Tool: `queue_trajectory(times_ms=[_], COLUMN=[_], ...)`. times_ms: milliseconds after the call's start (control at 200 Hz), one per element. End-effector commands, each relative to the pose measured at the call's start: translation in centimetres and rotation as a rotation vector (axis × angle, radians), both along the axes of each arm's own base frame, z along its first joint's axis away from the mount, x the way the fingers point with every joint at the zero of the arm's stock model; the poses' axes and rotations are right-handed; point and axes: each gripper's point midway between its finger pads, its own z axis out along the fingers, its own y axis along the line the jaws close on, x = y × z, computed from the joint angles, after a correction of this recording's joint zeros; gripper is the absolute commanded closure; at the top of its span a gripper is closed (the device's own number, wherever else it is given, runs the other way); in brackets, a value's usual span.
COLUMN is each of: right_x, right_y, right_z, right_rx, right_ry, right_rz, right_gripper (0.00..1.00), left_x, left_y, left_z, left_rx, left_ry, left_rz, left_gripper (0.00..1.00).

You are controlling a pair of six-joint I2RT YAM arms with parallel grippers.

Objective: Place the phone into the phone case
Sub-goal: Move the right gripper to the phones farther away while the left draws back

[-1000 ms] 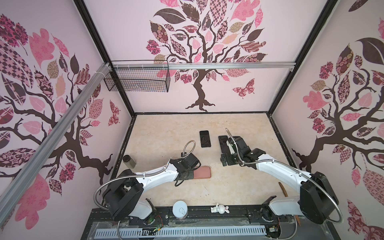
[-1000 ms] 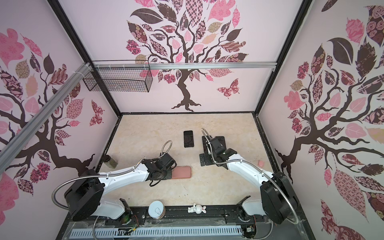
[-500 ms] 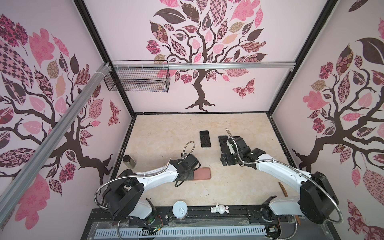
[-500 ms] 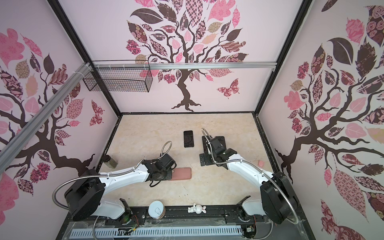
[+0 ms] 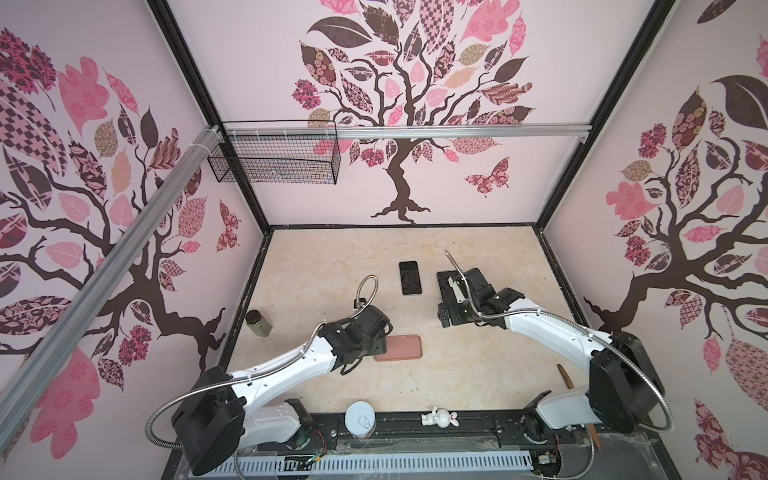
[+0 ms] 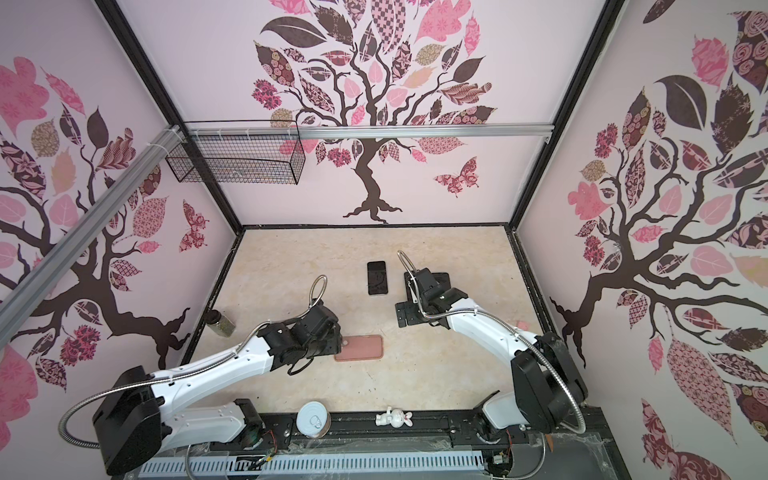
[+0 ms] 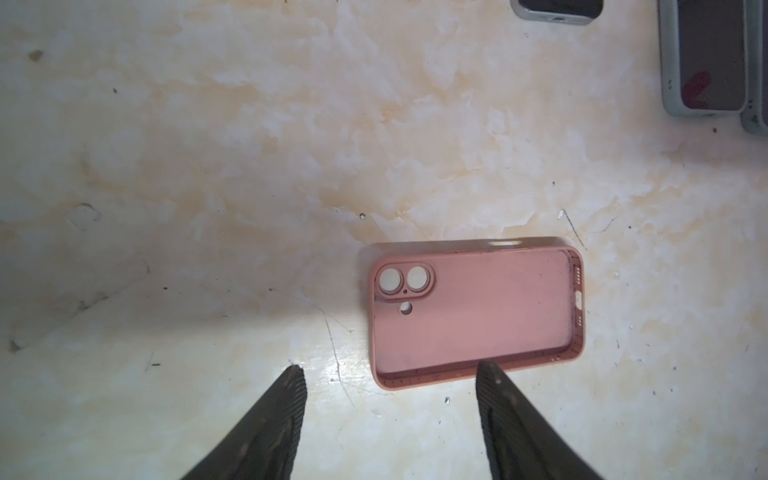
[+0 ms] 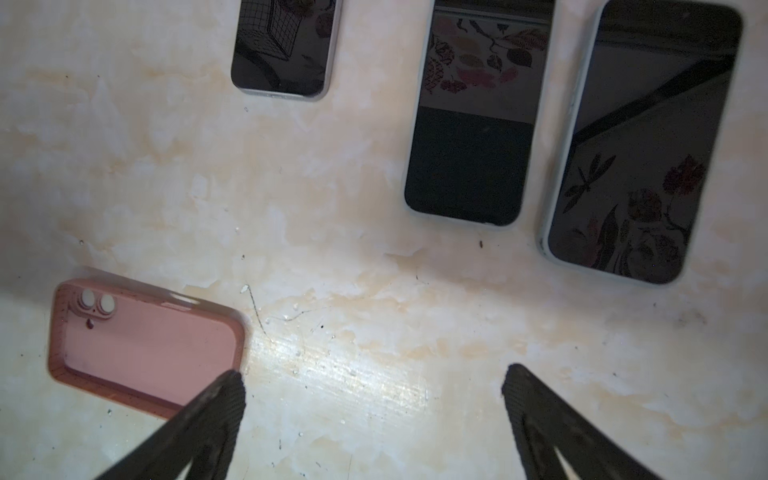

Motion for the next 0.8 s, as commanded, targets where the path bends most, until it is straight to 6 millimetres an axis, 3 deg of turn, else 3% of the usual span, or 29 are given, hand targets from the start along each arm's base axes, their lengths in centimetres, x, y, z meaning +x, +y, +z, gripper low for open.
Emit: queue_trajectory(times_ms=[0,160,360,645,795], right_x=[1.5,4.0,7.6,13.0,14.8], right_y=[1.2,3.2,5.6,8.1,9.3], right_z=[0.4,0.2,-0.2,-2.7,-4.7], right_rx=[0.003,0.017,0.037,0.006,-0.002], right_ry=[0.004,0.013,-0.003,-0.003,0.022], right_rz=[0.031,0.047,0.06,0.024,0.02], right_gripper=[0.0,0.0,0.0,0.0,0.0], left_x=[-0.6,-1.1,-2.1,-2.6,-2.7], left_y=[2.6,4.8,7.3,8.1,8.2], left_z=[-0.1,1.5,2.5,3.8,4.1], left_rx=[0.069,0.043,-0.009,-0.059,-0.064], left_ry=[-0.02,-0.072,-0.118,-0.173,-0.176], left_rz=[0.002,0.029,0.067,0.096,0.1], left_gripper=[0.2,0.08,0.06,0.06,0.06])
